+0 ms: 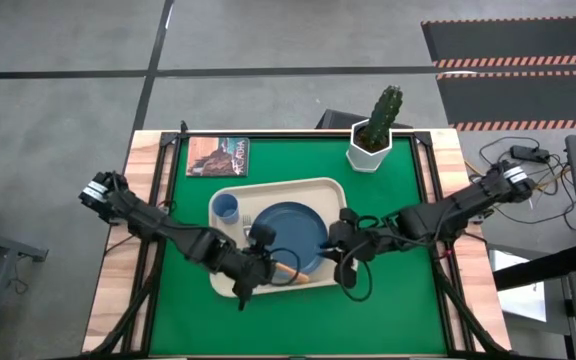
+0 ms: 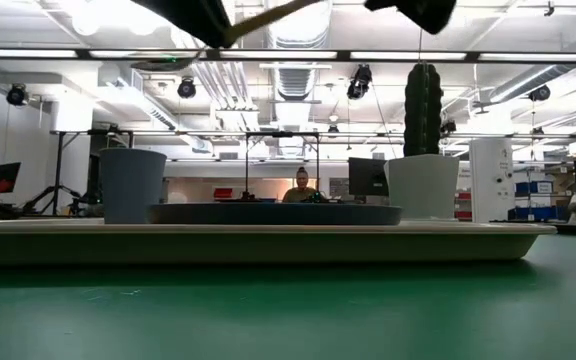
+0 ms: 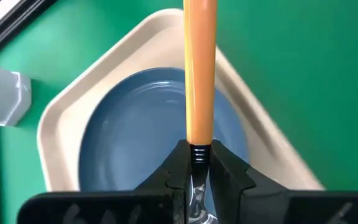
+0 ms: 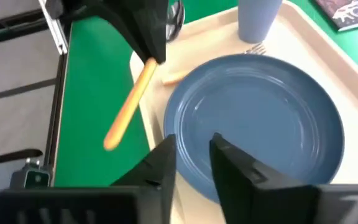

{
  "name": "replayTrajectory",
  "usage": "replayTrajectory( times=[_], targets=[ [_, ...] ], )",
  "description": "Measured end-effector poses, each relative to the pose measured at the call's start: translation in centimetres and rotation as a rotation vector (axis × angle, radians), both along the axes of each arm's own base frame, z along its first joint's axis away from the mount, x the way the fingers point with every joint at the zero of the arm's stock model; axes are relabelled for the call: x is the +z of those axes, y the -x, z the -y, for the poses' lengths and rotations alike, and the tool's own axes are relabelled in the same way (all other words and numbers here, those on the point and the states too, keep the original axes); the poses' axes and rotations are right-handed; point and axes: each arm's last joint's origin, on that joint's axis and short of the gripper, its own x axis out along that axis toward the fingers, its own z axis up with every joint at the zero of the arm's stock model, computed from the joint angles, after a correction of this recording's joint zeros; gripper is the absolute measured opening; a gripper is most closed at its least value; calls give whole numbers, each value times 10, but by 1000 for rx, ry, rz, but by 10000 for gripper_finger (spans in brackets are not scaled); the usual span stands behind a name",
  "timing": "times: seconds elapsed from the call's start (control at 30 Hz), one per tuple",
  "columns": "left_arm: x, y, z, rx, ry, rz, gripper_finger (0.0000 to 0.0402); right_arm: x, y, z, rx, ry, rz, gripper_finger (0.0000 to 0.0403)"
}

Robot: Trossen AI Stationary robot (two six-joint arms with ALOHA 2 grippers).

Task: Pick and place plate/cup/fork/spoon on tray
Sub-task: Put the yellow spoon on the white serving tray on the right of the blue plate

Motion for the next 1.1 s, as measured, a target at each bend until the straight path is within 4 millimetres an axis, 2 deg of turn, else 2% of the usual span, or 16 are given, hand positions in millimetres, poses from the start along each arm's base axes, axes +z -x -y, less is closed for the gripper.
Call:
replayTrajectory(
  times=[0.23, 0.4, 0.67, 1.1],
  targets=[
    [0, -2, -4, -74, -93, -6, 17, -7, -14, 5, -25, 12, -9, 152],
    [0, -2, -5, -101, -136, -5, 17, -15, -27, 2, -11, 9, 22, 183],
    [2, -3, -9, -82, -303, 24, 17, -25, -44, 3, -10, -16, 61, 194],
    [2, -6, -17, -52, -528, 28, 17, -31, -60, 23, -71, -44, 90, 194]
  ],
)
